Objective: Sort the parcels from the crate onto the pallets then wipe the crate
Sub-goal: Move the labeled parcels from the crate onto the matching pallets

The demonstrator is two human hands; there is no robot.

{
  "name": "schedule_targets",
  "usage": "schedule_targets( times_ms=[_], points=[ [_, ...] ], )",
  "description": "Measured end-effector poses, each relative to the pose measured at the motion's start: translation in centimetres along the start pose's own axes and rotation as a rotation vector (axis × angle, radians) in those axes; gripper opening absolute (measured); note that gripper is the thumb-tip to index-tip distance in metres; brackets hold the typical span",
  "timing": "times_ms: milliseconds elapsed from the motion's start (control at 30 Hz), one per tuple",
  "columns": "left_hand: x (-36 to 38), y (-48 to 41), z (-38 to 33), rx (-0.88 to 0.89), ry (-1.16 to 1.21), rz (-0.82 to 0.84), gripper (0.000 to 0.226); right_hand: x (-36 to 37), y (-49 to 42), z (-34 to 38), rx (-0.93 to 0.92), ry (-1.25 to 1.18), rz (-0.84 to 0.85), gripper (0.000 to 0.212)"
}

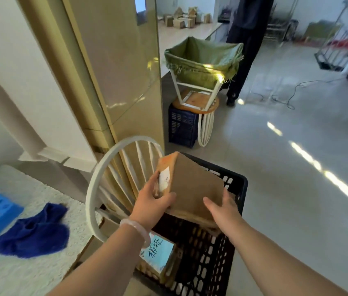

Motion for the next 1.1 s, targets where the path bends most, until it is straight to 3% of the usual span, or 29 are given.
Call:
schedule_targets(
  times_ms=[67, 200, 367, 467, 533, 600, 733, 900, 1033, 1100],
  points=[
    [0.3, 0.8, -0.6, 0.021, 0.078, 0.021, 0.080, -1.3, 0.1, -0.2, 0.015, -0.061, 0.000, 0.095],
    [0.9, 1.6, -1.2, 0.051, 0.052, 0.026, 0.082, -3.1, 0.8, 0.3, -0.043, -0.124, -0.007, 0.092],
    [0.5, 2.1, -1.4, -0.001, -0.426, -0.095, 0.081, -4.1, 1.7, -0.4, -0.062, -0.112, -0.061, 0.085],
    [0.5, 2.3, -1.2, 0.008, -0.509, -0.188, 0.092, -4.5, 2.0, -0.6, -0.060, -0.180, -0.072, 0.071],
    [0.7, 2.4, -1.0, 0.002, -0.459, -0.178, 0.096, -4.7, 2.3, -0.7, -0.072, -0.254, -0.071, 0.058],
    [1.0, 2.7, -1.1, 0.002, -0.266, -0.132, 0.102, -5.0, 2.4, -0.4, -0.105, -0.285, -0.080, 0.050],
    [1.2, 3.5, -1.9, -0.085, 0.017, -0.177, 0.083, -5.0, 2.7, 0.2, -0.122, -0.359, -0.015, 0.050],
    [1.1, 3.3, -1.8, -0.136, -0.065, -0.179, 0.065, -5.4, 2.5, 0.0, -0.111, -0.264, -0.072, 0.044],
    [1.1, 3.5, -1.5, -0.076, -0.036, -0.045, 0.089, -4.7, 2.2, -0.1, -0.128, -0.162, 0.030, 0.060],
    [1.0, 3.8, -1.2, -0.042, -0.054, -0.020, 0.083, -4.5, 2.2, -0.3, -0.123, -0.206, 0.065, 0.057]
  ],
)
Point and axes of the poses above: each hand's wrist, its own y-axis away from the middle knuckle, its own x-axis out of the palm, z = x × y, the point moved 5 cm from there along -y, towards the middle knuckle, and after that the axes turned 15 degrees about z, right-handed, at the moved point
